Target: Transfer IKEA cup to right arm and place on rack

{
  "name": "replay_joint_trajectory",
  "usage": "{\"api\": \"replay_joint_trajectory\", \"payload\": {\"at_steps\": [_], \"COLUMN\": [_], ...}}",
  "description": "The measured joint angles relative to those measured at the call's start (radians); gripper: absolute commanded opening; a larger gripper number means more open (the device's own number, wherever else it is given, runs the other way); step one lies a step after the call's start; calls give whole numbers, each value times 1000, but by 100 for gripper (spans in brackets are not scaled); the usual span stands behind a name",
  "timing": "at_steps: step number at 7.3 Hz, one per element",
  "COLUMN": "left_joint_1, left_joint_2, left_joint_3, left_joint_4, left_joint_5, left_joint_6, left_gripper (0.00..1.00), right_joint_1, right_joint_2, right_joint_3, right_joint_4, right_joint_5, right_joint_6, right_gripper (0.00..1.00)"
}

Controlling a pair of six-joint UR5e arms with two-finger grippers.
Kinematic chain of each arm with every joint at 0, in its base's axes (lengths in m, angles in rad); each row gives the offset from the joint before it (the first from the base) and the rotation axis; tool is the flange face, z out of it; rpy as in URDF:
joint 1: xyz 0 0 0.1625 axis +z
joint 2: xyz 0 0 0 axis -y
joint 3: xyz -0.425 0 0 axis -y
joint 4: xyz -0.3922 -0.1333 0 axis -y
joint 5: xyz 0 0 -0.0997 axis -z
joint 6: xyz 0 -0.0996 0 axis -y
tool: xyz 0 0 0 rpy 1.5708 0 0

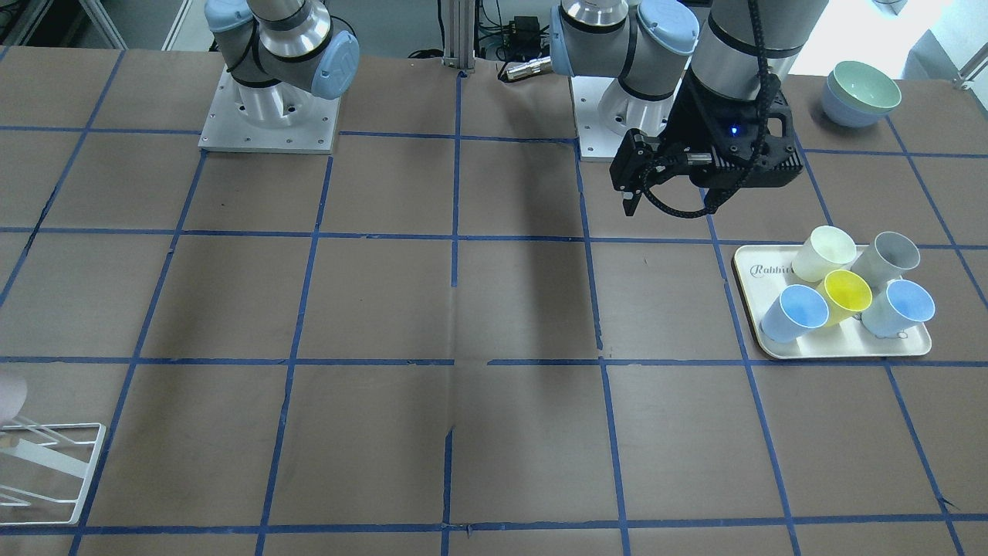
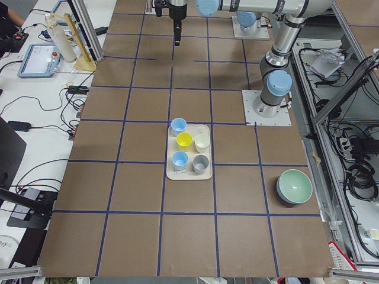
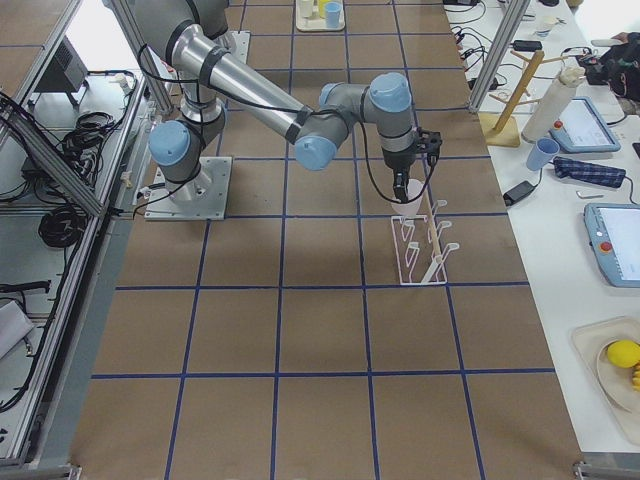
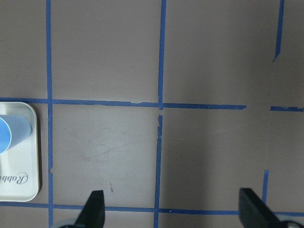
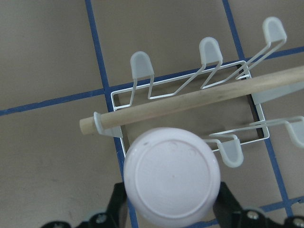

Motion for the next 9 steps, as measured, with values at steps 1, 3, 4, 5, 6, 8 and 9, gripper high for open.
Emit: {"api": "replay_joint_trajectory", "payload": {"at_steps": [1, 3, 4, 5, 6, 8, 9], "left_joint_1": [0, 0, 1, 1, 2, 3, 4], "left_joint_2": [0, 0, 0, 0, 0, 0, 0], "left_joint_3": [0, 0, 0, 0, 0, 0, 0], "left_joint_4": [0, -1, -1, -1, -1, -2, -2], "left_joint_5": [0, 1, 1, 1, 1, 1, 1], "left_joint_6": [0, 0, 0, 0, 0, 0, 0], "left_gripper": [100, 100, 100, 100, 100, 100, 100], "right_joint_1": [0, 0, 0, 0, 0, 0, 0], "right_joint_2": [8, 30, 40, 48, 52, 64, 73], "right_joint_3": [0, 0, 0, 0, 1, 2, 3], "right_joint_4": [0, -1, -1, 1, 2, 5, 5], "right_joint_5": [0, -2, -3, -3, -4, -5, -5], "right_joint_6": [0, 1, 2, 2, 2, 2, 2], "right_gripper": [0, 0, 1, 9, 15, 33, 73]}}
